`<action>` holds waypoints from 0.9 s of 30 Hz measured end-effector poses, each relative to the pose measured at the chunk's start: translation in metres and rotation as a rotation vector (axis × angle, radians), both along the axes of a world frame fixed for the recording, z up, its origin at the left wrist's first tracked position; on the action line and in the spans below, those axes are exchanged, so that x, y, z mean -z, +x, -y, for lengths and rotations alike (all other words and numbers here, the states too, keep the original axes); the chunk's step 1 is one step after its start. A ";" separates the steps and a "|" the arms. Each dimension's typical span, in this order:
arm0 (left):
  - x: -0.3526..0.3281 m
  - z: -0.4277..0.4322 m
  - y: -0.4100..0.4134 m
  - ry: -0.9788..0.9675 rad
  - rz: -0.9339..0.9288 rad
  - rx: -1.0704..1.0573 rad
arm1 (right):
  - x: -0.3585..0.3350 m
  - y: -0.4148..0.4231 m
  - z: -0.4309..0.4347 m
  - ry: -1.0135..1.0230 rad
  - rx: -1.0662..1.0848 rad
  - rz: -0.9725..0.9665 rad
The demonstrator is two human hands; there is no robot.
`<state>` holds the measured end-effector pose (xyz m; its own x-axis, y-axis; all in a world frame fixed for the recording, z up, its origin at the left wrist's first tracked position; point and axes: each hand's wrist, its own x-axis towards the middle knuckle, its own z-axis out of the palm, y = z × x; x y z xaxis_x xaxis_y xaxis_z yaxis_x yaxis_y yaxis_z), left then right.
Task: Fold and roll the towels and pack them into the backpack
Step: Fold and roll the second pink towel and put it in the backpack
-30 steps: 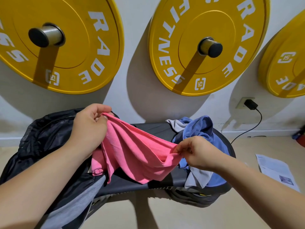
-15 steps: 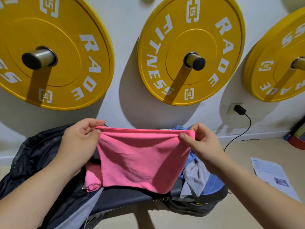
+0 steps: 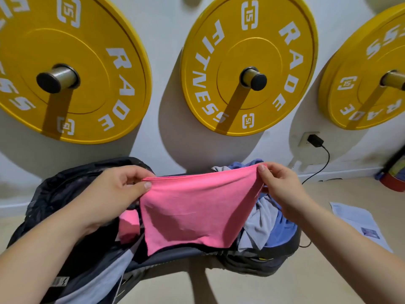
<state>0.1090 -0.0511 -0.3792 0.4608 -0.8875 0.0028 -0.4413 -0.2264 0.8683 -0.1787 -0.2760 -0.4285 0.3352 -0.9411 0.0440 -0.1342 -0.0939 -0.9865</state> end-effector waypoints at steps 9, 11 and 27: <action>-0.017 -0.010 0.010 -0.335 -0.464 0.045 | -0.051 0.006 -0.026 -0.290 0.035 0.128; -0.009 -0.004 0.010 -0.267 -0.226 -0.039 | -0.046 0.011 -0.029 -0.210 0.012 0.111; 0.016 0.007 0.026 -0.182 -0.171 -0.098 | -0.024 0.021 -0.016 -0.115 -0.003 0.099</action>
<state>0.1347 -0.0581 -0.3954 0.5524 -0.8304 0.0726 -0.2679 -0.0944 0.9588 -0.1576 -0.2599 -0.4046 0.3270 -0.9268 0.1847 -0.0366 -0.2077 -0.9775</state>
